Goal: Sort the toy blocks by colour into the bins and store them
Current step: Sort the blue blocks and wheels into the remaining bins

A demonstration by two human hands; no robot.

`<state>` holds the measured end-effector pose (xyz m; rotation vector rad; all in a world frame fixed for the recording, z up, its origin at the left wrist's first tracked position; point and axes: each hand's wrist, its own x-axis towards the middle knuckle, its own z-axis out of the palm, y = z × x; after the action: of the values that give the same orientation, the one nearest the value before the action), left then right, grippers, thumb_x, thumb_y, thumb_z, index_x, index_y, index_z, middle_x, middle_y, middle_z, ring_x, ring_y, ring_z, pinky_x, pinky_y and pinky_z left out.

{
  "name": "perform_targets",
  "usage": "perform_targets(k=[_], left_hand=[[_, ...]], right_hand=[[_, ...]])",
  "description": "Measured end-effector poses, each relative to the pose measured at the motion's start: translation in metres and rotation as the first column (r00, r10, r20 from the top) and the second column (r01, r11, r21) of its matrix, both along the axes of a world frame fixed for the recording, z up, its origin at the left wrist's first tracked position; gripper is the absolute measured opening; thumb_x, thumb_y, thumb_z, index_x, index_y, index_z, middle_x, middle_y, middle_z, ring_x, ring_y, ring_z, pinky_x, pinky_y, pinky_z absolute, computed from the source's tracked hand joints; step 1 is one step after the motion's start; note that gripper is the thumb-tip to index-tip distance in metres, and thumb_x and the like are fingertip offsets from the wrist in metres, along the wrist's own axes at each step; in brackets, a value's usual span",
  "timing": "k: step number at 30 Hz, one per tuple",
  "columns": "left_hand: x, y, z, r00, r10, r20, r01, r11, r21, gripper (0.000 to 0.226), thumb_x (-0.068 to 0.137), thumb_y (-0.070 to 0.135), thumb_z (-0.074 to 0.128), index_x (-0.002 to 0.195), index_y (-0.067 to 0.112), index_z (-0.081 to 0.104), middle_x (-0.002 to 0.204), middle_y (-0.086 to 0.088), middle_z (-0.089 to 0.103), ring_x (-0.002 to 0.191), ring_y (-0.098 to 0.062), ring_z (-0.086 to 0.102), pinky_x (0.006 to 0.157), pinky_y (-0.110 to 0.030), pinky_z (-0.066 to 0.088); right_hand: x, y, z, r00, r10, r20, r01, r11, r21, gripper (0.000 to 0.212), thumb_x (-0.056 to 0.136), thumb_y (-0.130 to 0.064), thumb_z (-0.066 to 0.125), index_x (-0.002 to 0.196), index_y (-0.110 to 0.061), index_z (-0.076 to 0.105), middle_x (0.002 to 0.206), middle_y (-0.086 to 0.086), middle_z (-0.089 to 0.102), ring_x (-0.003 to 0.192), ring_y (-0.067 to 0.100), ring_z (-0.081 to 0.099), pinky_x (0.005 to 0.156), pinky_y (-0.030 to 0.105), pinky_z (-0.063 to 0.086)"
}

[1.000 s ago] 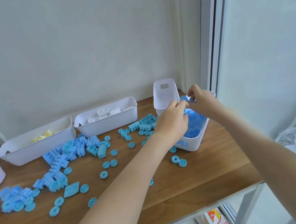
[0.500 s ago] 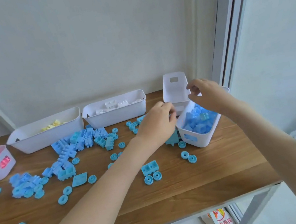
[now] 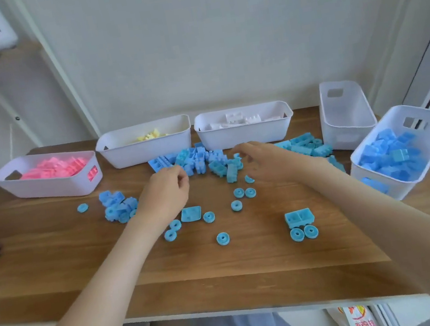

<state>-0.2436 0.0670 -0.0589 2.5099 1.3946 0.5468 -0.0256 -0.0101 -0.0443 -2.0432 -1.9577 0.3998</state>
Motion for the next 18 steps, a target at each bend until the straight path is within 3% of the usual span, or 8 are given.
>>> perform_targets(k=[4, 8, 11, 15, 18], left_hand=[[-0.057, 0.019, -0.005, 0.990, 0.121, 0.068, -0.122, 0.993, -0.002, 0.014, 0.095, 0.020, 0.047, 0.098, 0.019, 0.061, 0.101, 0.002, 0.056, 0.092, -0.016, 0.056, 0.074, -0.029, 0.044], [-0.108, 0.034, -0.007, 0.962, 0.231, 0.143, -0.228, 0.973, -0.037, 0.018, 0.090, 0.018, 0.055, 0.107, 0.020, 0.059, 0.105, 0.002, 0.058, 0.100, -0.017, 0.057, 0.090, -0.037, 0.046], [-0.128, 0.034, -0.010, 0.922, 0.305, 0.241, -0.304, 0.952, -0.040, 0.025, 0.084, 0.014, 0.059, 0.104, 0.027, 0.054, 0.099, 0.011, 0.053, 0.099, -0.014, 0.053, 0.095, -0.040, 0.039], [-0.145, 0.029, -0.029, 0.922, 0.220, 0.318, -0.233, 0.972, 0.005, 0.029, 0.085, 0.024, 0.065, 0.108, 0.030, 0.049, 0.103, 0.012, 0.049, 0.101, -0.008, 0.044, 0.090, -0.028, 0.023], [-0.145, 0.029, -0.033, 0.913, 0.169, 0.371, -0.184, 0.983, 0.004, 0.040, 0.081, 0.031, 0.071, 0.110, 0.031, 0.042, 0.102, 0.011, 0.045, 0.098, -0.006, 0.041, 0.089, -0.025, 0.020]], right_hand=[[-0.043, 0.023, 0.003, 0.984, 0.170, 0.056, -0.168, 0.984, -0.054, 0.070, 0.086, -0.010, 0.051, 0.145, -0.030, 0.020, 0.143, 0.001, 0.039, 0.127, 0.022, 0.042, 0.104, 0.041, 0.036], [-0.085, 0.044, 0.006, 0.960, 0.277, -0.033, -0.279, 0.960, -0.033, 0.060, 0.093, -0.015, 0.044, 0.145, -0.035, 0.020, 0.139, -0.005, 0.043, 0.121, 0.015, 0.049, 0.100, 0.034, 0.041], [-0.116, 0.058, 0.003, 0.937, 0.347, -0.042, -0.347, 0.938, 0.003, 0.052, 0.097, -0.019, 0.045, 0.145, -0.029, 0.025, 0.137, -0.002, 0.046, 0.120, 0.016, 0.048, 0.101, 0.032, 0.039], [-0.141, 0.078, -0.008, 0.937, 0.348, 0.031, -0.348, 0.938, -0.015, 0.039, 0.097, -0.018, 0.044, 0.135, -0.022, 0.036, 0.132, 0.003, 0.049, 0.114, 0.019, 0.048, 0.094, 0.031, 0.040], [-0.143, 0.087, -0.013, 0.954, 0.301, -0.010, -0.301, 0.954, 0.004, 0.045, 0.096, -0.008, 0.042, 0.138, -0.021, 0.035, 0.132, 0.001, 0.048, 0.114, 0.015, 0.047, 0.088, 0.023, 0.037]])
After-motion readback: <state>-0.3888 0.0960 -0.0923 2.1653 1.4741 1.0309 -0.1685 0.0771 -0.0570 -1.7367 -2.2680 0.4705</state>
